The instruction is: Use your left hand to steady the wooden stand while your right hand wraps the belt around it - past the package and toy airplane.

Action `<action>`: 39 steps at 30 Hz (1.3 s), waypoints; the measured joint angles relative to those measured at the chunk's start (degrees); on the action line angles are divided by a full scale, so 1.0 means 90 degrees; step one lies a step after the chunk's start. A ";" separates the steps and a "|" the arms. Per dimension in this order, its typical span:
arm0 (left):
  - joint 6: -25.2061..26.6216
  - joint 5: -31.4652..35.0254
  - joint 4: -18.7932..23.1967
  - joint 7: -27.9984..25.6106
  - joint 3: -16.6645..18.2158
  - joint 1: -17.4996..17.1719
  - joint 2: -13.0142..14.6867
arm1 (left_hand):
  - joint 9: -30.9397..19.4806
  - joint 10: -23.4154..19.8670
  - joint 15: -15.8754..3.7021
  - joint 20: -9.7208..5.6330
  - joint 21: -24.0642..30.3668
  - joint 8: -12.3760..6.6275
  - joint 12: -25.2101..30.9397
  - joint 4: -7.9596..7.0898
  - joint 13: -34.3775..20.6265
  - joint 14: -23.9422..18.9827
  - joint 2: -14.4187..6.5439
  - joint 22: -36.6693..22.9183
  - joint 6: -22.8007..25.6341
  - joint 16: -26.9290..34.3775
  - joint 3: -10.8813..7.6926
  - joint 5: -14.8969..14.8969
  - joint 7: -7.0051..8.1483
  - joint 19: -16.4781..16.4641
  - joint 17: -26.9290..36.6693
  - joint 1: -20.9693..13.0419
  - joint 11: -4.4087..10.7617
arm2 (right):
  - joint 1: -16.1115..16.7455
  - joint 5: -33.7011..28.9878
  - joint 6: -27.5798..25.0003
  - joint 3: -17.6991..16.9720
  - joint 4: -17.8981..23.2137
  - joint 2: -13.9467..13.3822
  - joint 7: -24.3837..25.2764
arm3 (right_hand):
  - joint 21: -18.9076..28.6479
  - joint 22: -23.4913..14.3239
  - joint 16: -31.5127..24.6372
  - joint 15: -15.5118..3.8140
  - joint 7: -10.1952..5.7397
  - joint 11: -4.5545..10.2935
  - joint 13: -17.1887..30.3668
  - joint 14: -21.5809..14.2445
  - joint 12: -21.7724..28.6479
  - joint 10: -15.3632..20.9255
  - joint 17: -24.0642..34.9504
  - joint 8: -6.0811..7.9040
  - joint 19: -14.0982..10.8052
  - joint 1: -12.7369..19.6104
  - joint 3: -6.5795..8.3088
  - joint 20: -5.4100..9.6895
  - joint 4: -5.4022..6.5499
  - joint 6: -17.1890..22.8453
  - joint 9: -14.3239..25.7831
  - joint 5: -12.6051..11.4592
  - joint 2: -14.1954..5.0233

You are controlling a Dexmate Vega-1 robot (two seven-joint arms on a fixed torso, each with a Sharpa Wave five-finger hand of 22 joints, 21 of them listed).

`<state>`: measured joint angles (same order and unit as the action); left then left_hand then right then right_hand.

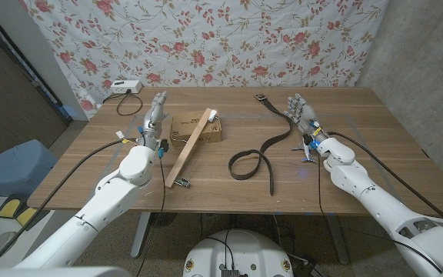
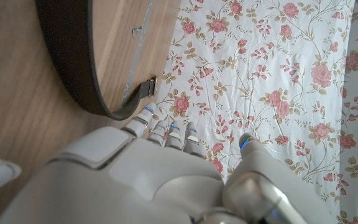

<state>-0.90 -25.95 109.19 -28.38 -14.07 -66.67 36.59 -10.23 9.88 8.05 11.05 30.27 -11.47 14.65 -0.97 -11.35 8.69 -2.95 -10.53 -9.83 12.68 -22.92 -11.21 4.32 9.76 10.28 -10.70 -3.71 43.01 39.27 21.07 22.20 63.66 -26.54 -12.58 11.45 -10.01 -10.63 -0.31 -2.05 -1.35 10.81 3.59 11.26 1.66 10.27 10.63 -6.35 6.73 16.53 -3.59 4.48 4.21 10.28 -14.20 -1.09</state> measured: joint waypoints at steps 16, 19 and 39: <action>0.1766 -0.0366 0.1733 -0.1215 0.0707 -0.1077 -0.0007 | -0.0022 -0.0187 0.0119 0.0084 0.0000 -0.0029 0.0068 0.0442 -0.0027 -0.0501 0.0215 0.0000 0.0000 0.0052 -0.0043 0.0068 -0.0284 -0.0269 0.0017 -0.0383 -0.0194 | -0.0159 0.0104 0.0110 -0.0054 -0.0314 0.0021 -0.0336 | 0.0000 0.0001 0.0000 0.0023 0.0001 -0.0023 -0.0001 -0.0023 0.0000 0.0023 -0.0001 0.0000 0.0000 0.0000 0.0000 0.0000 -0.0053 -0.0001 0.0000 -0.0025 0.0000; 0.2015 -0.0511 0.1981 -0.1314 0.0870 -0.1270 -0.0006 | -0.0048 -0.0581 0.0162 0.0097 0.0001 -0.0101 0.0210 0.0613 -0.0073 -0.0911 0.0300 -0.0020 0.0161 0.0101 -0.0031 0.0072 -0.0484 -0.0561 0.0046 -0.0468 -0.0287 | -0.0153 0.0115 0.0113 -0.0066 -0.0314 0.0013 -0.0345 | 0.0000 0.0001 0.0000 0.0023 0.0001 -0.0045 -0.0001 -0.0023 0.0000 0.0045 -0.0001 0.0000 0.0000 0.0000 0.0000 0.0000 -0.0053 -0.0001 -0.0001 -0.0025 0.0000; 0.3968 -0.2540 0.2915 -0.0948 0.2483 -0.2131 0.0491 | -0.0067 -0.1165 0.0164 0.0090 0.0081 -0.0193 0.0407 0.0919 -0.0147 -0.1672 0.0339 -0.0031 0.0835 0.0194 -0.0095 0.0072 -0.0967 -0.1369 0.0059 -0.0792 -0.0592 | -0.0121 0.0094 0.0050 -0.0081 -0.0210 -0.0038 -0.0277 | 0.0000 0.0001 0.0000 0.0022 0.0001 -0.0044 -0.0001 -0.0022 0.0000 0.0045 -0.0001 0.0000 -0.0023 -0.0001 0.0000 -0.0023 -0.0052 -0.0001 -0.0001 -0.0025 0.0000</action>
<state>34.81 -48.81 135.43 -36.91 8.28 -85.85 41.01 -10.83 -0.60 9.53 11.86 30.99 -13.20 18.32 7.30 -12.67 -6.36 0.10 -10.81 -2.32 14.43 -23.78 -10.57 -4.39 -2.56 10.81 -17.83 -9.04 41.92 40.12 21.52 21.48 61.77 -26.89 -15.07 11.45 -10.00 -10.63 -0.11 -2.04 -1.75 10.80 3.39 11.26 2.06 10.26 10.63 -6.55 6.73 16.52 -3.80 4.01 4.20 10.27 -14.42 -1.09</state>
